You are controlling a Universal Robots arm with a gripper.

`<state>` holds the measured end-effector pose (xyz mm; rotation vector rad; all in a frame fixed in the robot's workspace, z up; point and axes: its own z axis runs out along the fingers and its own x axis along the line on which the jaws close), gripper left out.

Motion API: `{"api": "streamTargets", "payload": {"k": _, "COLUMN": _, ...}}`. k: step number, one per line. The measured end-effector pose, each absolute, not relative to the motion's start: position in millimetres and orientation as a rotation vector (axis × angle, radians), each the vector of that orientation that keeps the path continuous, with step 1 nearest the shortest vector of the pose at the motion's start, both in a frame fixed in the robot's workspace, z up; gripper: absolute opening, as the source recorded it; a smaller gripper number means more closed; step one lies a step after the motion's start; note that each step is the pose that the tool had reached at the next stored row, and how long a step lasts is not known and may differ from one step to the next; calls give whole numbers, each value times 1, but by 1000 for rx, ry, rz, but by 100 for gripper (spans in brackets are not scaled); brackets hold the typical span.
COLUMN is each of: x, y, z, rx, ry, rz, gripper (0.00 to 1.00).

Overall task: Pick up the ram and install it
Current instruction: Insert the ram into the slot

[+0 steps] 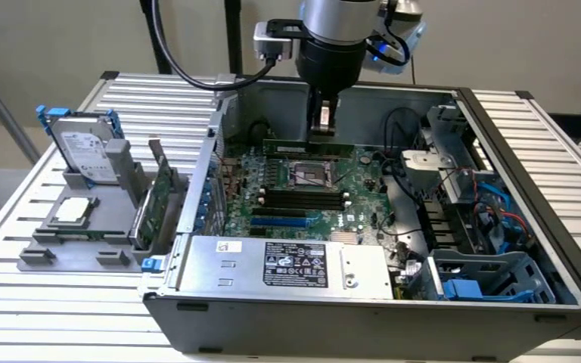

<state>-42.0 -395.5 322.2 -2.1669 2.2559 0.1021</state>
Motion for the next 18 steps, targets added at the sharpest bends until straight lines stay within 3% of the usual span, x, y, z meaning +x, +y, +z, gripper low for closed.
{"api": "streamTargets", "payload": {"k": 18, "x": -39, "y": -395, "z": 299, "rx": -2166, "ry": 2265, "rz": 108, "gripper": 0}}
